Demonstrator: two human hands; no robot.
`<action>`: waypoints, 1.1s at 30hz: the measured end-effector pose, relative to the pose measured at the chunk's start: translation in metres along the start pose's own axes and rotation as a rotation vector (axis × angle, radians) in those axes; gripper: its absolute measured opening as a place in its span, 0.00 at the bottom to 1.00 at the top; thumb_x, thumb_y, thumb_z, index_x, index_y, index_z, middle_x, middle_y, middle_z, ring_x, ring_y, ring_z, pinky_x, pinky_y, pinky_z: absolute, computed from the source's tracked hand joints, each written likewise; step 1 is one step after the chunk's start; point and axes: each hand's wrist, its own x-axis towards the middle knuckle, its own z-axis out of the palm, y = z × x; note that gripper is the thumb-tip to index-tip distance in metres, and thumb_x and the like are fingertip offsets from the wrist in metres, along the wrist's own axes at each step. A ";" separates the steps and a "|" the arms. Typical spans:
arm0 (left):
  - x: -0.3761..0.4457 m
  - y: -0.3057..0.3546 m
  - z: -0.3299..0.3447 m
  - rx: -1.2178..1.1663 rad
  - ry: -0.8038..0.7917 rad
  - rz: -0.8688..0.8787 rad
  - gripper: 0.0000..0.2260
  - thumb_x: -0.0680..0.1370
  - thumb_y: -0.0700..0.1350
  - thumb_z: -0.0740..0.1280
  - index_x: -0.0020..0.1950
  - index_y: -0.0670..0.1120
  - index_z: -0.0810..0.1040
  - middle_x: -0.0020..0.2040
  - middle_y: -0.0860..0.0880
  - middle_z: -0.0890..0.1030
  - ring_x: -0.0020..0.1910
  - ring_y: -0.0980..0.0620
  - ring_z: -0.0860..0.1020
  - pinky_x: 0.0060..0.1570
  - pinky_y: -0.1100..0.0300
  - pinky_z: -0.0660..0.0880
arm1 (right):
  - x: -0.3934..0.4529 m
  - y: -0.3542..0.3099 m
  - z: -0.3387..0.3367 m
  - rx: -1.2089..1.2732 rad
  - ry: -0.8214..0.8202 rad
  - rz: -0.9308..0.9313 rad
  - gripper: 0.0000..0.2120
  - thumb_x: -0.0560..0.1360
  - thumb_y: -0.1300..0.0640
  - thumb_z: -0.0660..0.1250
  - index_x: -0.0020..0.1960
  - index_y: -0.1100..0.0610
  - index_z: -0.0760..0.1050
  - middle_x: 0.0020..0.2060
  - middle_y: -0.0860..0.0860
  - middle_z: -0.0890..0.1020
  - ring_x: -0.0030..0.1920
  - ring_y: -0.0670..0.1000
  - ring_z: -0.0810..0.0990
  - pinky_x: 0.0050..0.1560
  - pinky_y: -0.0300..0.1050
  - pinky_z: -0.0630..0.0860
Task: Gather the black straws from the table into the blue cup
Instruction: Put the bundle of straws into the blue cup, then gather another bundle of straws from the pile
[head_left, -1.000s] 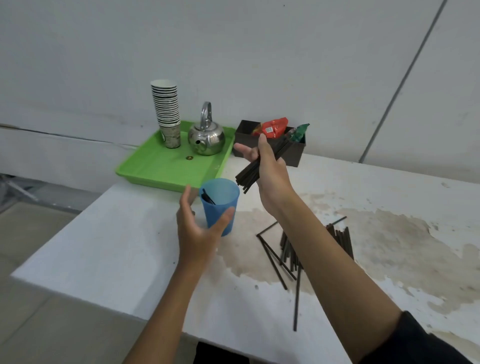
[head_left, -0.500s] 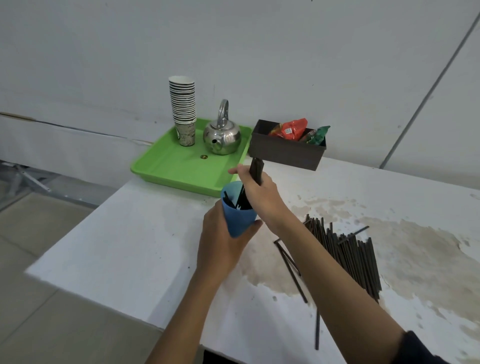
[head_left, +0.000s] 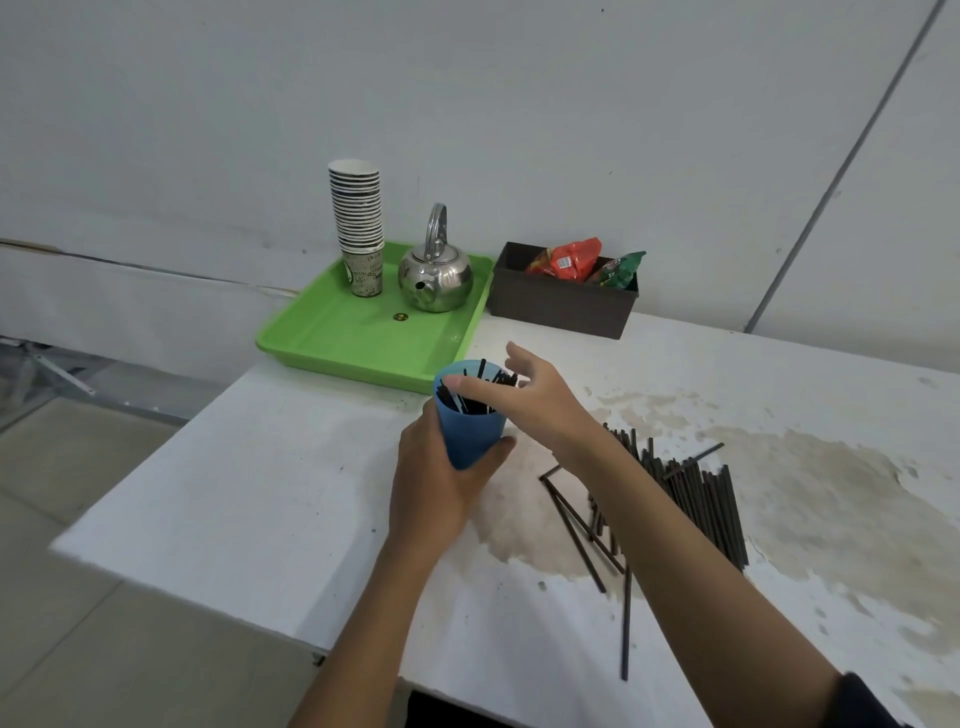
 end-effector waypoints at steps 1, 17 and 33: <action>0.000 0.000 0.001 0.004 -0.001 -0.008 0.34 0.66 0.71 0.73 0.67 0.66 0.65 0.52 0.67 0.76 0.51 0.65 0.77 0.40 0.73 0.73 | -0.002 0.000 -0.001 -0.001 0.005 -0.001 0.60 0.58 0.33 0.78 0.80 0.54 0.55 0.78 0.51 0.62 0.75 0.53 0.63 0.60 0.43 0.66; -0.063 0.020 -0.009 -0.094 0.280 -0.055 0.28 0.70 0.60 0.74 0.62 0.54 0.64 0.60 0.54 0.72 0.58 0.48 0.73 0.52 0.55 0.74 | -0.056 0.038 -0.043 -0.376 0.290 -0.293 0.16 0.80 0.51 0.65 0.66 0.51 0.76 0.64 0.46 0.78 0.66 0.46 0.71 0.68 0.43 0.67; -0.082 0.053 0.069 0.614 -0.311 0.111 0.25 0.73 0.72 0.60 0.63 0.61 0.75 0.57 0.57 0.77 0.57 0.50 0.71 0.51 0.54 0.62 | -0.127 0.115 -0.126 -0.591 0.700 0.144 0.18 0.75 0.43 0.66 0.51 0.58 0.81 0.44 0.52 0.82 0.51 0.57 0.78 0.51 0.47 0.74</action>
